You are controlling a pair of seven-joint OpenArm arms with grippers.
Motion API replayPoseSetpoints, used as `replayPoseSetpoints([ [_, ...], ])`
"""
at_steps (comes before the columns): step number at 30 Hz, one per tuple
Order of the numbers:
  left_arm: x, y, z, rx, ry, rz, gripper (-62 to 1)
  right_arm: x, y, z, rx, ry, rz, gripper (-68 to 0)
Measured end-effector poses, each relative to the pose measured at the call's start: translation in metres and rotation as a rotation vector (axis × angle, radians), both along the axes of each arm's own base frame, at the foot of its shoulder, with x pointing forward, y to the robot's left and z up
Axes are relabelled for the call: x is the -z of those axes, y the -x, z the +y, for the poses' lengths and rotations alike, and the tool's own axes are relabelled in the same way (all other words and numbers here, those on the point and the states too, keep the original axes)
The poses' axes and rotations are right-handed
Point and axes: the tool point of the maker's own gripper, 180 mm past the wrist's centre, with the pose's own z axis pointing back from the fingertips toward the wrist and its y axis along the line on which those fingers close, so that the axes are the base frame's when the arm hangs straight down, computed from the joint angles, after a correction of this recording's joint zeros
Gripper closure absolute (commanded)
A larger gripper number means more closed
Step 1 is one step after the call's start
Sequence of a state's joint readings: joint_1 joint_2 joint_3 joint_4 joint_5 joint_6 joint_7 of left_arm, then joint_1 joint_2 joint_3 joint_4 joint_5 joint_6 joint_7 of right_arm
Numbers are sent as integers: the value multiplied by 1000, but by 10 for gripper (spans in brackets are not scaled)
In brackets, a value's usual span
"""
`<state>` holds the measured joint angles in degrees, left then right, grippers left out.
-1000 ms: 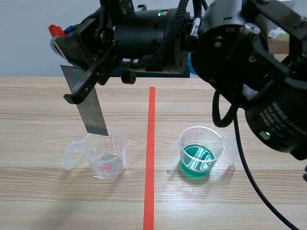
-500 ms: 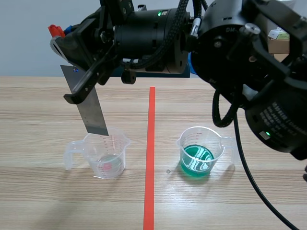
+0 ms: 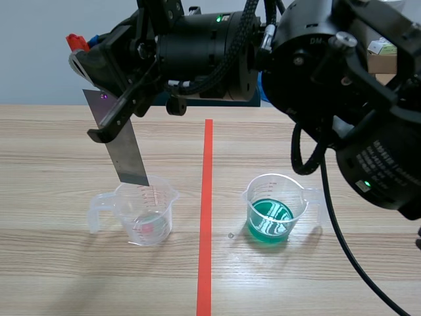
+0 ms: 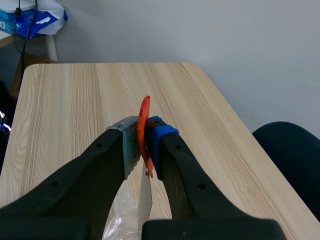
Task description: Do the redox reaction experiment
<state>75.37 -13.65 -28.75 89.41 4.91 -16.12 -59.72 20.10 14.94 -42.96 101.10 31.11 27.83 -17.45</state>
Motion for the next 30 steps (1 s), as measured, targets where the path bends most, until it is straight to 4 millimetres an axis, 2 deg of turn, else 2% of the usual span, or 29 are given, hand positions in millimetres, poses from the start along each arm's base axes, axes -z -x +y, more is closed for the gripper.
replayPoseSetpoints([
  [26, 0, 0, 0, 0, 0, 0, -563, 0, 0, 0, 0, -2, -1, -7],
  [30, 0, 0, 0, 0, 0, 0, -563, -1, -1, -9, 2, -14, -2, -7],
])
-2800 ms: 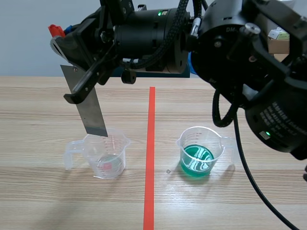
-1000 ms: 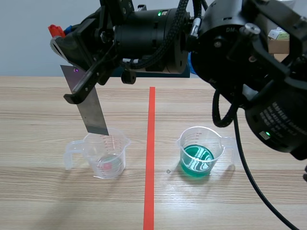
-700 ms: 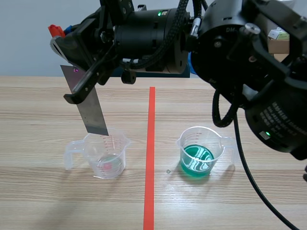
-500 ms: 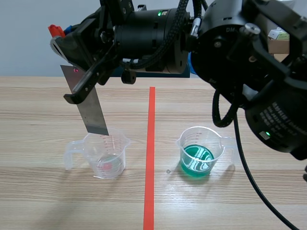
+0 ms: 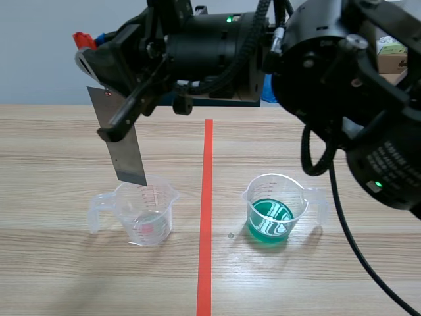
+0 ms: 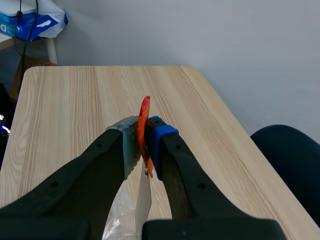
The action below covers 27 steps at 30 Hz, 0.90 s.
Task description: Do the redox reaction experiment
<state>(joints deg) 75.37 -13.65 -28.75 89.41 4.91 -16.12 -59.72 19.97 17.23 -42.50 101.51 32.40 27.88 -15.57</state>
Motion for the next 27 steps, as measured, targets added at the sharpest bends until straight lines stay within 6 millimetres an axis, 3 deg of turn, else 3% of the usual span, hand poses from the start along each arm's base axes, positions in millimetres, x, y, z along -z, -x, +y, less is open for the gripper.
replayPoseSetpoints([
  [6, 0, 0, 0, 0, 0, 0, -563, -10, -10, -31, 73, -20, -9, -7],
  [27, 0, 0, 0, 0, 1, -2, -563, 1, -13, -120, 248, 25, 1, -7],
])
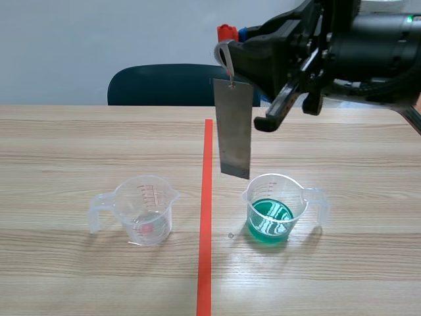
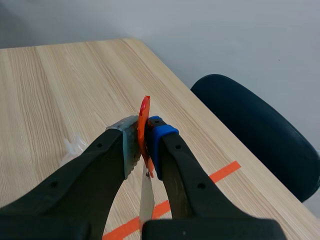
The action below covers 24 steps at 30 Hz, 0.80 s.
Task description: Do the redox reaction experiment
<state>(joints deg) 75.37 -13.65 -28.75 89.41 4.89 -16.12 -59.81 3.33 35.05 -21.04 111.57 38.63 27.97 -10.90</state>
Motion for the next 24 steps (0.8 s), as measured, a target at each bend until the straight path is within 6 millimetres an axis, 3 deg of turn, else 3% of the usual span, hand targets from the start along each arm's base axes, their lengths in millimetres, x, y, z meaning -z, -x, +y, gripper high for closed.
replayPoseSetpoints([
  [15, 0, 0, 0, 0, 0, 0, -563, -4, 4, -58, 91, 23, -40, -7],
  [24, 0, 0, 0, 0, 0, 0, -563, -1, 7, -67, 114, 21, -31, -7],
])
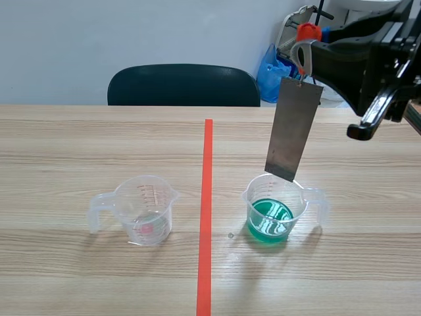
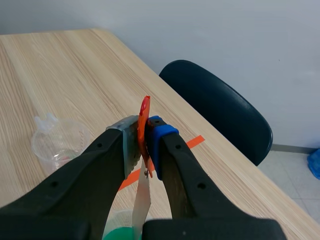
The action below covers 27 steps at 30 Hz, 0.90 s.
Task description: Do the redox reaction experiment
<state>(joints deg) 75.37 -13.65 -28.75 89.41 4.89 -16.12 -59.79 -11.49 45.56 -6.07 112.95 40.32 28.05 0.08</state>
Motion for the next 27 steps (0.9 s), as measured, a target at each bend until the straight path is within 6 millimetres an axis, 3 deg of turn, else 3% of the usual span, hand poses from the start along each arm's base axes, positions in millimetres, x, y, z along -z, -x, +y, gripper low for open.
replayPoseSetpoints([
  [27, 0, 0, 0, 0, 1, 0, -563, 12, 8, 2, -14, 4, 44, -7],
])
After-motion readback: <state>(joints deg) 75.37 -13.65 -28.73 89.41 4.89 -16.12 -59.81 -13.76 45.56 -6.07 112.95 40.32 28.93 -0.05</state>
